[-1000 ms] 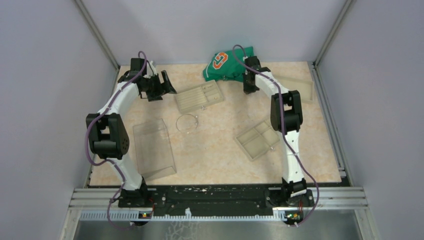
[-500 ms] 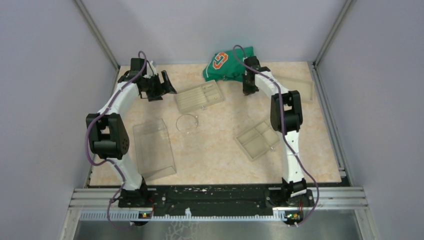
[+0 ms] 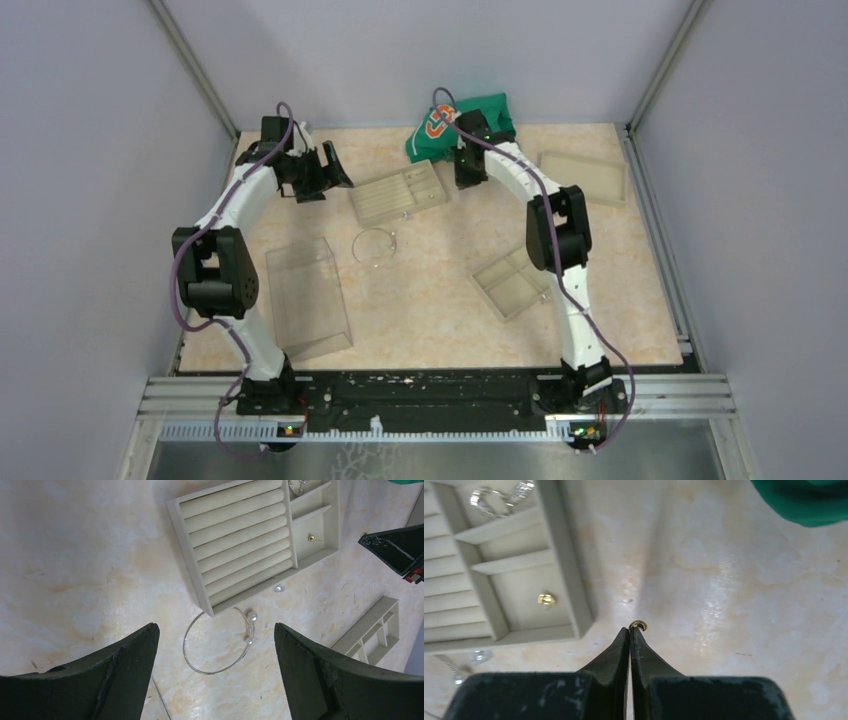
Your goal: Organize the mixed jewelry
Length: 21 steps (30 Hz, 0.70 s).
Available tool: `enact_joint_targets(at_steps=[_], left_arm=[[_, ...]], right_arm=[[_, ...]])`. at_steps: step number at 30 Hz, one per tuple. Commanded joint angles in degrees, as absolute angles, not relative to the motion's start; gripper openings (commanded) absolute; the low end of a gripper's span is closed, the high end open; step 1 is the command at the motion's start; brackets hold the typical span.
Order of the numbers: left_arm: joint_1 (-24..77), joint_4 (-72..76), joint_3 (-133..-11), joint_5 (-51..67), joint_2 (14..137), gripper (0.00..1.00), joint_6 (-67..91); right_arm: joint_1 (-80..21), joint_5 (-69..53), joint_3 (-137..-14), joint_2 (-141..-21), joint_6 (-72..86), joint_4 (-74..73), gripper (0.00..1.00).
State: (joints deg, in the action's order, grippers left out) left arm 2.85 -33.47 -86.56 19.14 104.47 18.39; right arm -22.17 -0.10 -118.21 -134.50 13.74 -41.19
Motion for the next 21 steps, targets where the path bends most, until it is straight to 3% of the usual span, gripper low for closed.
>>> enact_joint_targets(at_steps=[1,18,21], left_arm=[[2.8,-33.4,-88.2,19.6,103.4,0.92,17.9],[2.8,-33.4,-86.5,19.4,102.3,0.92,17.9],[2.8,-33.3,-85.9,19.5,101.8,0.92,17.9]], right_arm=[[-23.7,-2.5,-124.3,-132.1,15.5,-41.2,0.0],[-29.0,-5.9,-131.0,-136.8,18.1,-41.0,0.0],[-29.4,-6.3,-133.8,-138.9,18.7,-42.3,0.1]])
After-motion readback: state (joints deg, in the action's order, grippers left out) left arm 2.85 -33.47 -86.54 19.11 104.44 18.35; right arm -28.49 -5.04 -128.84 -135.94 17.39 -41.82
